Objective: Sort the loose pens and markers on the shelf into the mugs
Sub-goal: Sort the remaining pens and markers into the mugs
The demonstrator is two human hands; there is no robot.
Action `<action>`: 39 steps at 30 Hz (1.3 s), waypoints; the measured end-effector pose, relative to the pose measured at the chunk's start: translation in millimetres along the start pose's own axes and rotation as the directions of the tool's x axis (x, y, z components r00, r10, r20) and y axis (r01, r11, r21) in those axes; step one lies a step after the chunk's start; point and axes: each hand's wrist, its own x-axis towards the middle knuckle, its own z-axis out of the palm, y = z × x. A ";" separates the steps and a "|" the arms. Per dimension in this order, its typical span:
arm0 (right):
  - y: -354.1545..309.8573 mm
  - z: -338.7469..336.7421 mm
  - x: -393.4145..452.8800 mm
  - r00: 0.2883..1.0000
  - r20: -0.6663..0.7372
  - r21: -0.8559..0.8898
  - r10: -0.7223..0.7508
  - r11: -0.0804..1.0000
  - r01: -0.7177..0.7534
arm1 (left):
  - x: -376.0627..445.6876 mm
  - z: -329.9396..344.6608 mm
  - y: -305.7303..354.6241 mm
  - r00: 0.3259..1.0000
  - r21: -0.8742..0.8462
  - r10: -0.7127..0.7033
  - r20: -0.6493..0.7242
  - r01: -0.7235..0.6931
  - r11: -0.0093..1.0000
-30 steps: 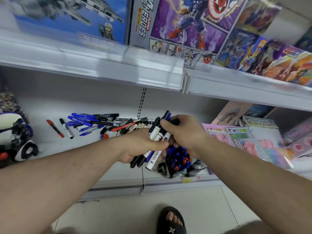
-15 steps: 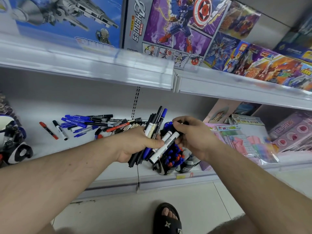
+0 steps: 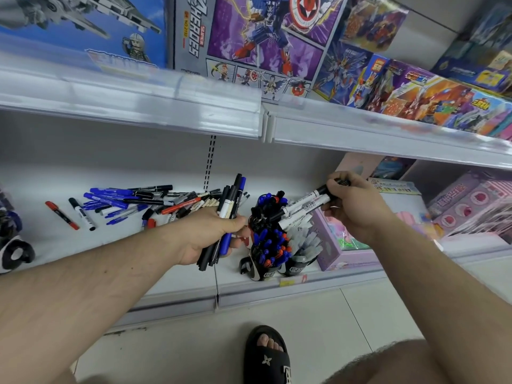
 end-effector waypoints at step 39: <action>99.9 59.3 111.2 0.948 -0.165 -0.615 -0.273 0.780 0.117 | 46.3 -42.5 -15.9 0.989 -0.014 -0.067 -0.131 0.066 0.998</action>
